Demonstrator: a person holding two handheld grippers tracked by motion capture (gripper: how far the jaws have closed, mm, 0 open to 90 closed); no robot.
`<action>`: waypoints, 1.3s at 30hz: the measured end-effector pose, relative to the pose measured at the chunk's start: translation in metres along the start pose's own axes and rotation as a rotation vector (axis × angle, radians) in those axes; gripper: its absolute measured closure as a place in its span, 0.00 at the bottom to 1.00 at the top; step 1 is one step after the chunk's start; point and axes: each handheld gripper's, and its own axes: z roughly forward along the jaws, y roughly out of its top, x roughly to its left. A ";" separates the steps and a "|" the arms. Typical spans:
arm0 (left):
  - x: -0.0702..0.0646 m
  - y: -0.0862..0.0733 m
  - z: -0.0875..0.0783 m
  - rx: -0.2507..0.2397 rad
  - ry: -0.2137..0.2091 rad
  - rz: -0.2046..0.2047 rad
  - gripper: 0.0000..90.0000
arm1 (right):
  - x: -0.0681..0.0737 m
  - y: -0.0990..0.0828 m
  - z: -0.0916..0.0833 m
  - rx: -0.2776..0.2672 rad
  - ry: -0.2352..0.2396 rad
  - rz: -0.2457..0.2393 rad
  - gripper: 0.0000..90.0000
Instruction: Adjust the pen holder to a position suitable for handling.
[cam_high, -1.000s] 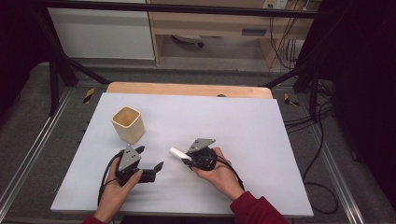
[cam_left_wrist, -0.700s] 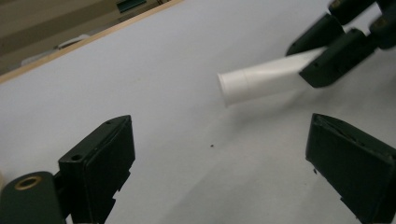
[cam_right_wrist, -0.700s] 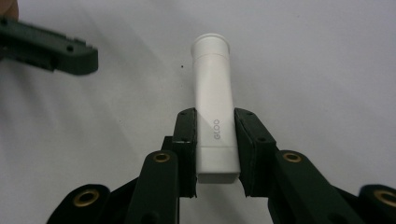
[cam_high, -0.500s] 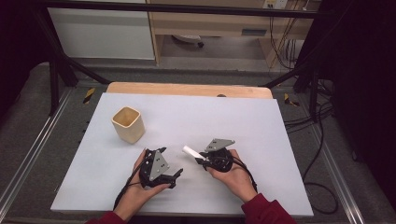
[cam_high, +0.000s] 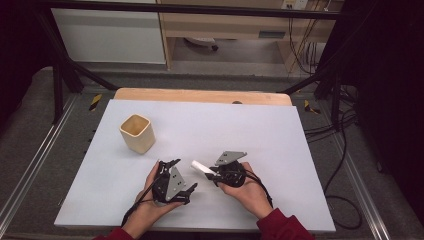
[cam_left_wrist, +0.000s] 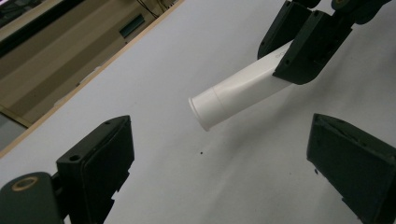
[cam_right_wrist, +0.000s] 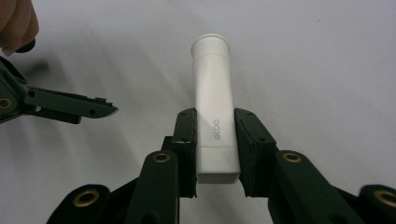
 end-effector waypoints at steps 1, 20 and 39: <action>-0.001 0.000 0.000 0.006 0.004 0.015 0.08 | 0.000 0.000 0.000 -0.001 0.001 -0.002 0.79; -0.012 0.004 -0.001 0.019 0.114 0.178 0.13 | 0.010 0.004 0.001 0.007 0.033 -0.018 0.79; -0.022 0.006 0.000 0.037 0.166 0.328 0.20 | 0.014 0.005 0.001 -0.001 0.056 -0.014 0.79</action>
